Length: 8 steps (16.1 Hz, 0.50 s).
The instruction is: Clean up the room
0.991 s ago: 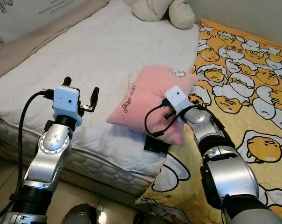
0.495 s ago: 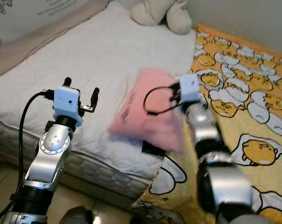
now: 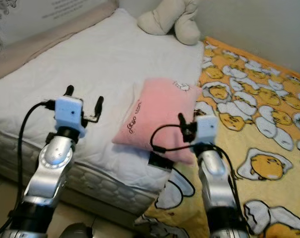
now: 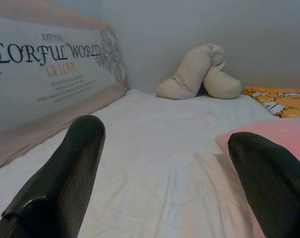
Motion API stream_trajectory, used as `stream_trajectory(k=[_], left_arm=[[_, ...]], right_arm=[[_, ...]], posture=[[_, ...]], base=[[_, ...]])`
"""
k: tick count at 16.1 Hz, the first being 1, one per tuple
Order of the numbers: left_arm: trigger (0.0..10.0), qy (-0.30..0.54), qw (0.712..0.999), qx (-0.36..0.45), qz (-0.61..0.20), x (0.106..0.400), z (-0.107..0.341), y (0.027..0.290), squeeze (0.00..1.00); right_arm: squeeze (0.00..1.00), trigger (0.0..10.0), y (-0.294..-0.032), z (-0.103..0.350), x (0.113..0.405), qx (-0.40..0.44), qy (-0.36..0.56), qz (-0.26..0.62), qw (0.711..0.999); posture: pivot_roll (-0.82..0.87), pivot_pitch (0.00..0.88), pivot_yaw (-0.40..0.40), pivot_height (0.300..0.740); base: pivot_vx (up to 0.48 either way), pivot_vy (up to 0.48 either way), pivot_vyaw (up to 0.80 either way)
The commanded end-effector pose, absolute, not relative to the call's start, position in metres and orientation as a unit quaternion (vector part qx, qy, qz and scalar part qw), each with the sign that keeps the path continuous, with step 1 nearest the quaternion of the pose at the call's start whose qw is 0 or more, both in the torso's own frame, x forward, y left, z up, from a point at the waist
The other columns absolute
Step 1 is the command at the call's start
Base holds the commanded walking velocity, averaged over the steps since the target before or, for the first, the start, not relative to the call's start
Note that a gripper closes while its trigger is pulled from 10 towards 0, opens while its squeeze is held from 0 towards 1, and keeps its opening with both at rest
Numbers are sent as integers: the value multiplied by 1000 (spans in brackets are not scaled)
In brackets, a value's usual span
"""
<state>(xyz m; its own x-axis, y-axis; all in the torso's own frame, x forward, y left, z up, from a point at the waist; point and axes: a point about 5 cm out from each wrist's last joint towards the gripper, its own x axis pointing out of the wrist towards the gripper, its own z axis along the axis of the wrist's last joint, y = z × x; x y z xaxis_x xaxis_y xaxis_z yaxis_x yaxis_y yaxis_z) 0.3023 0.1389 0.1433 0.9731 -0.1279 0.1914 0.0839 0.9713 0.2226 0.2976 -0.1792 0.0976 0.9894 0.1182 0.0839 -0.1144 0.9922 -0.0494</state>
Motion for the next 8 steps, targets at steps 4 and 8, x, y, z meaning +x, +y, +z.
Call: stream_trajectory(k=[4, 8], left_arm=[[10000, -44, 993, 85, -73, 275, 120, 157, 0], [10000, -37, 984, 136, -107, 282, 122, 153, 0]], right_arm=[[1000, 10000, -175, 97, 269, 60, -42, -38, 997], [1000, 10000, -194, 65, 256, 98, 30, -122, 987]], posture=[[188, 0, -154, 740], [175, 0, -136, 740]], base=[[0, 0, 0], [0, 0, 0]])
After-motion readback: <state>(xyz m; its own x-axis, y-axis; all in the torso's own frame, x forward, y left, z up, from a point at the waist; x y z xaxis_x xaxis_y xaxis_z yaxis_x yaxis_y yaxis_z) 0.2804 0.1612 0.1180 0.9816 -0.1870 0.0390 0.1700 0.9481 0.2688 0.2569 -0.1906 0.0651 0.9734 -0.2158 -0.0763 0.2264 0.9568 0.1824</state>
